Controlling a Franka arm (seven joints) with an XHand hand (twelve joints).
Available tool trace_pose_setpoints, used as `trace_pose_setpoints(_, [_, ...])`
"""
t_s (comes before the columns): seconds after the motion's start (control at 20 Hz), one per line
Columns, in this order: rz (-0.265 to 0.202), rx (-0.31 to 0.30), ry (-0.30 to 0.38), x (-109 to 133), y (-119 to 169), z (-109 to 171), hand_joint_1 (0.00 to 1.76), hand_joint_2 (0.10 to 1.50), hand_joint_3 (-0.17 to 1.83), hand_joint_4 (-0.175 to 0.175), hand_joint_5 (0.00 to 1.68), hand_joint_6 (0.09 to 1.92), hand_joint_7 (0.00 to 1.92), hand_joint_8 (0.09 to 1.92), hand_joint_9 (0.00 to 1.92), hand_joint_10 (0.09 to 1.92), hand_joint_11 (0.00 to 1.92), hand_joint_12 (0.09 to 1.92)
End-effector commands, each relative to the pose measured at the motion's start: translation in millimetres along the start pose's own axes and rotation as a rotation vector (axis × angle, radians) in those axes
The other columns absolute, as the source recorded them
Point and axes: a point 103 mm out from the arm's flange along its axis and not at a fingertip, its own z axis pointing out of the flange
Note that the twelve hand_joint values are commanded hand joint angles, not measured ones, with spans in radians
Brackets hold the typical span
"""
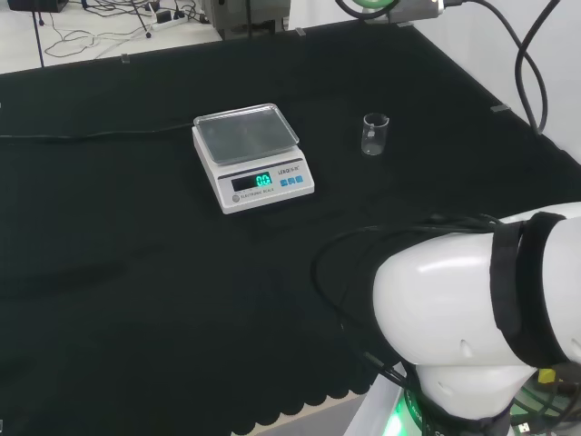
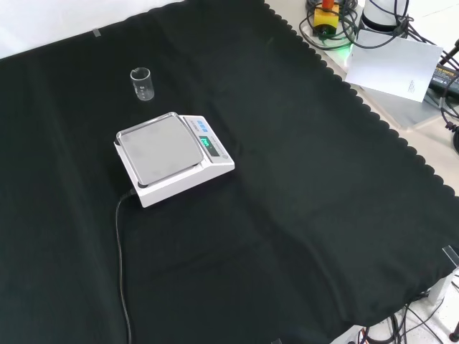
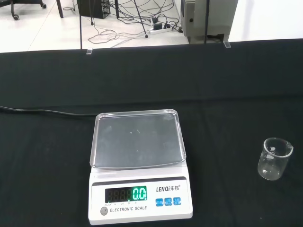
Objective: Pick up the beaker.
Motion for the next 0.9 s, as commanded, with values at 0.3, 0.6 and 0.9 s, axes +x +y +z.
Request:
trace_pose_setpoints(0.3, [-0.05, 0.003, -0.008, -22, 45, 13, 0.55, 1.0, -0.05, -0.029, 0.51, 0.16, 0.46, 0.68, 0.48, 0.79, 0.0, 1.24])
trace_pose_setpoints(0.6, [-0.051, 0.068, 0.028, -52, 87, 44, 0.55, 1.01, -0.06, -0.03, 0.51, 0.16, 0.47, 0.68, 0.48, 0.79, 0.0, 1.24])
trace_pose_setpoints(0.9, [-0.027, 0.132, 0.045, -77, 126, 75, 0.56, 1.01, -0.06, -0.033, 0.52, 0.17, 0.47, 0.67, 0.48, 0.78, 0.0, 1.23])
